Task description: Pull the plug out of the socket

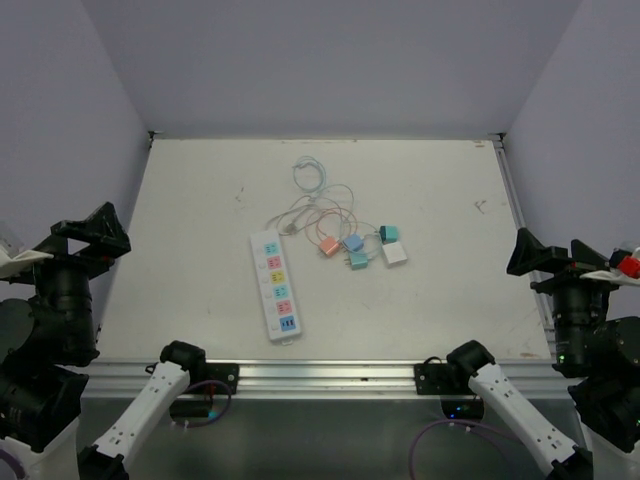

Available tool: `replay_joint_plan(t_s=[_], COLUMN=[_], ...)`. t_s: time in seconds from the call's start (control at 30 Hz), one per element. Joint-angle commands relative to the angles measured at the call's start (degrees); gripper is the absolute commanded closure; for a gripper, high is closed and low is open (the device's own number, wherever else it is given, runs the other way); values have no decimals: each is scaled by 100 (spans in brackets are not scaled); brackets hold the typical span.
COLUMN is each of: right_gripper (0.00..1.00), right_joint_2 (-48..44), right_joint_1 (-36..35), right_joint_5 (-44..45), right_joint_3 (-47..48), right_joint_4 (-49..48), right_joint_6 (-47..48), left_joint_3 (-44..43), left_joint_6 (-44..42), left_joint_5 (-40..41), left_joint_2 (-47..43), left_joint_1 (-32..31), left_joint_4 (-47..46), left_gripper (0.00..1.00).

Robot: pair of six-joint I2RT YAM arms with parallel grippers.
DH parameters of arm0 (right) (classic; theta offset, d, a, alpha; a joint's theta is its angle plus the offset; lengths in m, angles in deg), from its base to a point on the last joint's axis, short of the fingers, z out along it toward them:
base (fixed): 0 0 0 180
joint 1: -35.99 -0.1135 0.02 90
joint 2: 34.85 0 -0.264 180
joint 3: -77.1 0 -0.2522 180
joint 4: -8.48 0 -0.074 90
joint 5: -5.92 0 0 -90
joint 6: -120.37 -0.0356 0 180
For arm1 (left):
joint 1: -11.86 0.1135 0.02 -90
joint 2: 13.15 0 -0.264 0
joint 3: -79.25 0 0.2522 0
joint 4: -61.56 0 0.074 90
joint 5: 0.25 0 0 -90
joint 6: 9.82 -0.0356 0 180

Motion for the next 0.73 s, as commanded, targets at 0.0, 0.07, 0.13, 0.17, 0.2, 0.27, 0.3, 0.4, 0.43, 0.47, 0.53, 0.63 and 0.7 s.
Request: replay_joint_plan(t_s=[0.0, 0.07, 0.13, 0.17, 0.2, 0.27, 0.3, 0.4, 0.43, 0.47, 0.53, 0.63, 0.7], right_gripper=[1, 1, 1, 1, 1, 1, 1, 1, 1, 1, 1, 1, 1], right_joint_2=[14, 14, 14, 14, 23, 40, 40, 49, 49, 49, 58, 67, 75], right_joint_1=[8, 8, 8, 8, 8, 8, -1, 8, 8, -1, 8, 8, 8], right_joint_5=[-23, -58, -75, -84, -93, -102, -102, -93, -84, -84, -102, -137, -137], right_joint_3=[-30, -82, -100, -109, -109, -126, -144, -170, -179, -179, -197, -223, -232], right_joint_4=[-237, -264, -281, -281, -290, -299, -299, -316, -316, -325, -316, -316, -325], right_joint_6=[146, 146, 146, 146, 146, 146, 146, 146, 146, 146, 137, 128, 128], left_joint_3=[152, 214, 258, 267, 276, 320, 328, 355, 372, 381, 416, 434, 443], left_joint_6=[-49, -32, -14, -14, -5, -5, 4, 12, 12, 12, 21, 30, 30], left_joint_5=[139, 95, 68, 68, 68, 77, 77, 60, 51, 51, 33, -11, -20], left_joint_2=[-10, -10, -10, -18, -27, -36, -36, -27, -19, -19, -10, -1, 8], left_joint_1=[31, 23, 23, 23, 31, 23, 23, 23, 23, 23, 23, 23, 23], left_joint_4=[-59, -59, -59, -59, -68, -85, -85, -103, -103, -120, -138, -138, -138], left_gripper=[0, 0, 1, 0, 0, 0, 1, 0, 0, 1, 1, 0, 0])
